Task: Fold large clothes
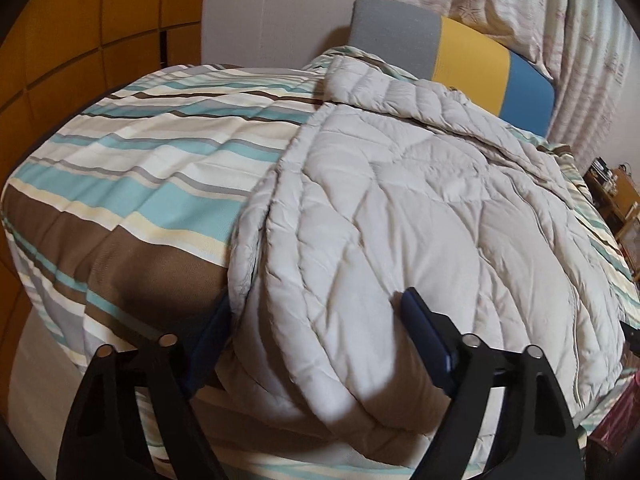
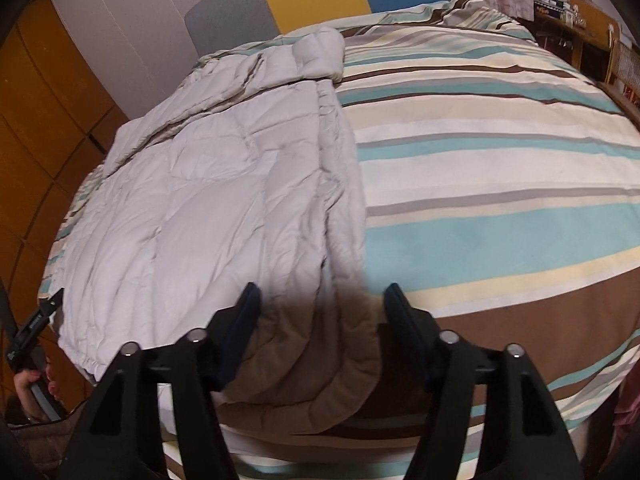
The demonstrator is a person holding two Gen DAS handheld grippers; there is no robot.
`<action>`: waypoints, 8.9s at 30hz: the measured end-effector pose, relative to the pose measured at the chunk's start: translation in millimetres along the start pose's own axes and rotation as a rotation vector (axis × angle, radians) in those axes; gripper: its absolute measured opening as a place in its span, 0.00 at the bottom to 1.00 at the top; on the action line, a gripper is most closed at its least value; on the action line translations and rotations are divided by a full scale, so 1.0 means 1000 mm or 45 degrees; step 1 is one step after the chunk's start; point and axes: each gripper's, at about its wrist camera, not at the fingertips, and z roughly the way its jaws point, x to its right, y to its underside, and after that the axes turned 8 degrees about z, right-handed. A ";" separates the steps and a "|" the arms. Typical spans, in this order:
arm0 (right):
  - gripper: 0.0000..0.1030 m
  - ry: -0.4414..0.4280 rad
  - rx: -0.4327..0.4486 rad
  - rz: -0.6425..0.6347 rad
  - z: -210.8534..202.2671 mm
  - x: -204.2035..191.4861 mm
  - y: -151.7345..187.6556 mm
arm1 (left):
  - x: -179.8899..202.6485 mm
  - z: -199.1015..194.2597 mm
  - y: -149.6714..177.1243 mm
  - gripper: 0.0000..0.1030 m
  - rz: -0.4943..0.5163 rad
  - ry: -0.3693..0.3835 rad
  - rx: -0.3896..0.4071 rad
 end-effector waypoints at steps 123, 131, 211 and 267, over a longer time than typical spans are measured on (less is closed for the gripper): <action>0.81 -0.188 0.092 0.037 0.026 0.014 -0.147 | 0.025 0.051 -0.096 0.80 0.065 0.433 -0.075; 0.19 -0.188 0.056 -0.107 0.032 -0.007 -0.132 | 0.019 0.033 -0.096 0.20 -0.001 0.446 -0.021; 0.45 0.427 0.233 -0.057 0.157 -0.009 -0.213 | 0.184 0.106 -0.214 0.83 0.228 -0.283 0.167; 0.69 0.027 0.247 -0.270 0.164 -0.118 -0.169 | 0.204 0.152 -0.198 0.89 0.164 -0.300 -0.064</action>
